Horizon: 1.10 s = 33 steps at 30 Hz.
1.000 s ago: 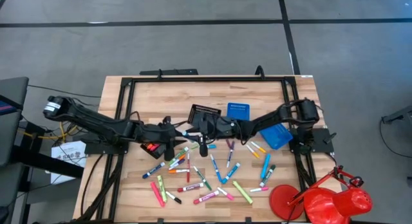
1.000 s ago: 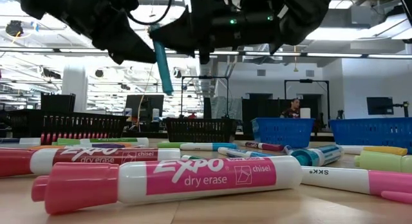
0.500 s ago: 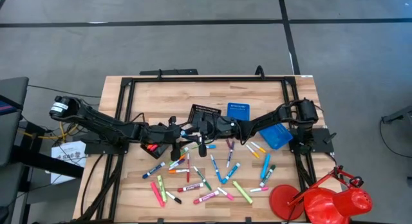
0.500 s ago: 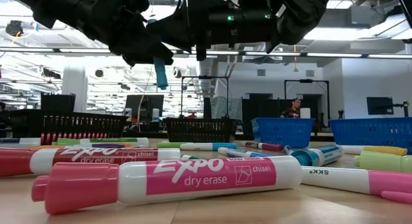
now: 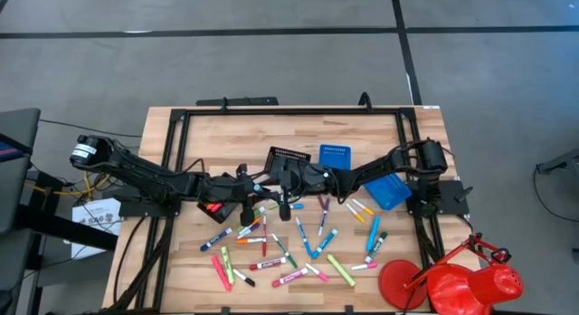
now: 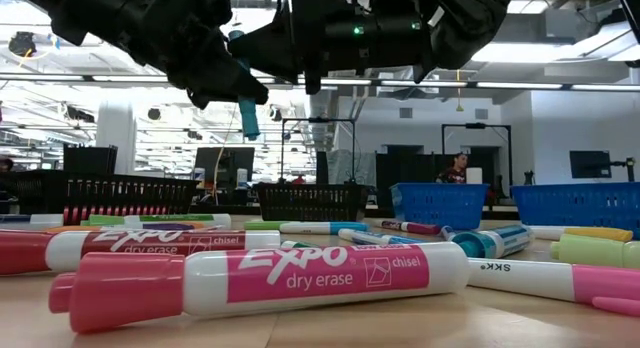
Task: Pick & Place Markers
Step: Put the left blue highlighter into the left black bin
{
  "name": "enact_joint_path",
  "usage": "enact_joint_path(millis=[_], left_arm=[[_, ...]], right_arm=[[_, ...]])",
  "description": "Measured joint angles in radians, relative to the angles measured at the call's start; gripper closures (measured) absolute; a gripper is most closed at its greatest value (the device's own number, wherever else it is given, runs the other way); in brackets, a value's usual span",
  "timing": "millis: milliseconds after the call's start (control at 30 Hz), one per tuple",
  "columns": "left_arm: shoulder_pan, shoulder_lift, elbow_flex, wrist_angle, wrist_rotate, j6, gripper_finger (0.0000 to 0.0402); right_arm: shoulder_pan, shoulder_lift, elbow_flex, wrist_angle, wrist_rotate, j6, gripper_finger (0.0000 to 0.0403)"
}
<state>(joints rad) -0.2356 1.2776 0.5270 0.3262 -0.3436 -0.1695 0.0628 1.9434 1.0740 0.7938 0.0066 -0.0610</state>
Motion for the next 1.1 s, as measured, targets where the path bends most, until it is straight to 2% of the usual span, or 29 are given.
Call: enact_joint_path(millis=[133,267,433,600,700,833,1100], left_arm=[[-0.015,-0.001,0.000,-0.053,-0.001,-0.055,0.0326],[-0.031,-0.031,0.000,-0.189,0.002,-0.155,0.0324],[-0.039,-0.176,0.000,-0.425,0.003,-0.320,0.0339],[-0.025,-0.348,0.000,-0.727,0.030,-0.476,0.0328],[-0.011,-0.398,0.000,-0.903,0.039,-0.572,0.0326],[0.014,-0.385,-0.001,-1.008,0.058,-0.629,0.0332],[0.020,-0.244,-0.041,-0.954,0.094,-0.622,0.0318]], right_arm=[[-0.005,0.000,0.000,-0.016,0.000,0.000,0.0261],[-0.006,0.000,0.000,-0.039,0.011,0.000,0.0233],[-0.005,0.000,0.000,-0.070,0.075,0.000,0.0209],[-0.005,0.000,0.000,-0.126,0.076,0.000,0.0198],[-0.005,0.000,0.000,-0.142,0.076,0.000,0.0198],[-0.005,0.000,0.000,-0.142,0.075,0.001,0.0203],[-0.002,0.000,0.000,-0.159,0.073,0.001,0.0211]])
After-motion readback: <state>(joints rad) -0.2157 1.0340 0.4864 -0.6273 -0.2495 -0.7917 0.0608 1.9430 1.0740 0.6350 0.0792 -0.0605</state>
